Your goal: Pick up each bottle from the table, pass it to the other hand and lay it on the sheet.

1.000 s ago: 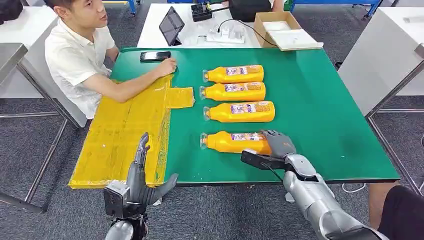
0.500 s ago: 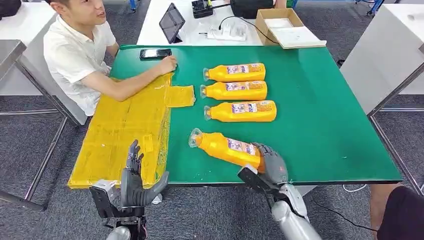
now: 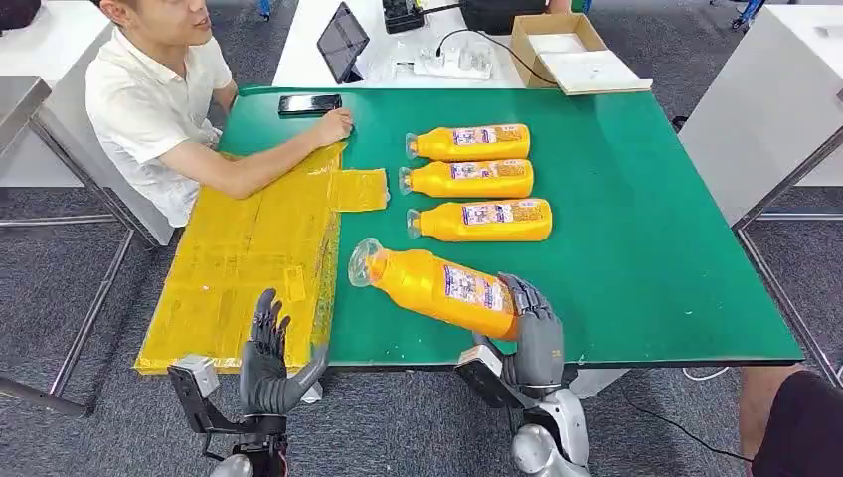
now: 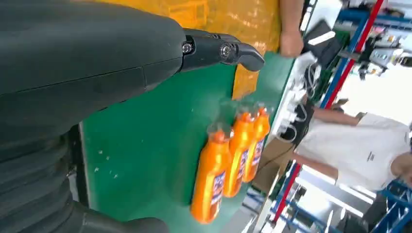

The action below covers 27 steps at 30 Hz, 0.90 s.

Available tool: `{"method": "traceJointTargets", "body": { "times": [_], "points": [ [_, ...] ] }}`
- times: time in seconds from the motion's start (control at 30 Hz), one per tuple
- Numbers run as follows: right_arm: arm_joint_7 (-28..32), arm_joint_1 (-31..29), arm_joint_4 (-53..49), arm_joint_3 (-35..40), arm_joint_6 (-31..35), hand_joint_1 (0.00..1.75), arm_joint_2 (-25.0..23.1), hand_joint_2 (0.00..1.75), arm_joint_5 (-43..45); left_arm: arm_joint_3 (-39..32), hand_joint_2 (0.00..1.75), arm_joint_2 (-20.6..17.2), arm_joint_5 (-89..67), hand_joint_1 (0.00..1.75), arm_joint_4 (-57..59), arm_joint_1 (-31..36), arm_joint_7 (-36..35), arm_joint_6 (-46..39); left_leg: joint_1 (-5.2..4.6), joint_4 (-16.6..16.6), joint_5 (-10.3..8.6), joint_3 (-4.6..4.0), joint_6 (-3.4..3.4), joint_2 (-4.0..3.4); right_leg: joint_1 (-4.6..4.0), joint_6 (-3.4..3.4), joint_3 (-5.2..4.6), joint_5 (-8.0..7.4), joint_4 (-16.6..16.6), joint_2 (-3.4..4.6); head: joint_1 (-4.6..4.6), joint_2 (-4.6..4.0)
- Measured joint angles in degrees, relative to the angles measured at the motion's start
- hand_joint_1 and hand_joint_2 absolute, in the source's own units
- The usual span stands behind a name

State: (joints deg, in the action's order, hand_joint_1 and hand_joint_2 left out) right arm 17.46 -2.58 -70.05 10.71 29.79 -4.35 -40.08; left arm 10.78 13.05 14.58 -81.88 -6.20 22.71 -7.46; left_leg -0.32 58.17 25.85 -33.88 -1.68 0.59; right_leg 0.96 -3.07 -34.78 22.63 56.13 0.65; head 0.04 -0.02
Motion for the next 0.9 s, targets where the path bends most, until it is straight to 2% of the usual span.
{"method": "traceJointTargets", "body": {
  "times": [0.2,0.3,0.43,0.57,0.77,0.9],
  "points": [
    [0.68,-0.04,0.15,1.88,-1.37,1.75,-1.44,1.75,1.55,0.37,1.75,0.07,-0.02,0.0,0.35,0.27,-0.04,1.4,0.01,0.0,0.0,-0.03,0.0,0.0,-0.01,0.0,-0.06,0.0,0.01,0.0,0.0,0.0],
    [1.95,-0.62,1.16,3.31,-4.57,1.75,-2.1,1.75,3.61,1.07,1.75,0.07,0.65,0.0,0.37,0.41,1.48,4.98,0.02,0.0,0.0,-0.09,0.0,-0.02,-0.01,0.0,-0.08,0.0,0.02,0.0,0.02,0.0],
    [4.61,-2.71,6.11,7.29,-8.02,1.75,-4.66,1.75,6.54,2.3,1.75,0.11,2.05,0.0,0.37,1.24,2.23,8.87,0.02,0.0,-0.01,-0.08,0.01,-0.02,-0.01,0.0,-0.11,0.0,0.02,0.0,0.0,0.0],
    [5.95,-4.52,11.52,11.96,-8.78,1.75,-7.13,1.75,8.19,3.26,1.75,0.15,2.23,0.0,0.37,1.71,2.75,11.04,0.03,0.0,-0.03,-0.08,0.02,-0.01,-0.02,0.0,-0.11,0.0,0.03,0.0,0.02,0.0],
    [6.53,-5.74,15.21,15.41,-9.72,1.75,-8.44,1.75,8.69,3.83,1.75,0.2,3.65,0.0,0.37,2.08,3.02,12.42,0.01,0.0,-0.03,-0.11,0.01,0.01,0.0,0.0,-0.12,0.0,0.02,0.0,0.02,0.0],
    [6.97,-6.35,16.89,18.07,-11.54,1.75,-9.0,1.75,10.68,3.76,1.75,0.44,9.04,0.0,0.35,2.41,2.62,17.52,0.01,0.0,-0.03,-0.11,0.01,0.0,0.0,0.0,-0.12,0.0,0.01,0.0,0.02,0.0]
  ]
}}
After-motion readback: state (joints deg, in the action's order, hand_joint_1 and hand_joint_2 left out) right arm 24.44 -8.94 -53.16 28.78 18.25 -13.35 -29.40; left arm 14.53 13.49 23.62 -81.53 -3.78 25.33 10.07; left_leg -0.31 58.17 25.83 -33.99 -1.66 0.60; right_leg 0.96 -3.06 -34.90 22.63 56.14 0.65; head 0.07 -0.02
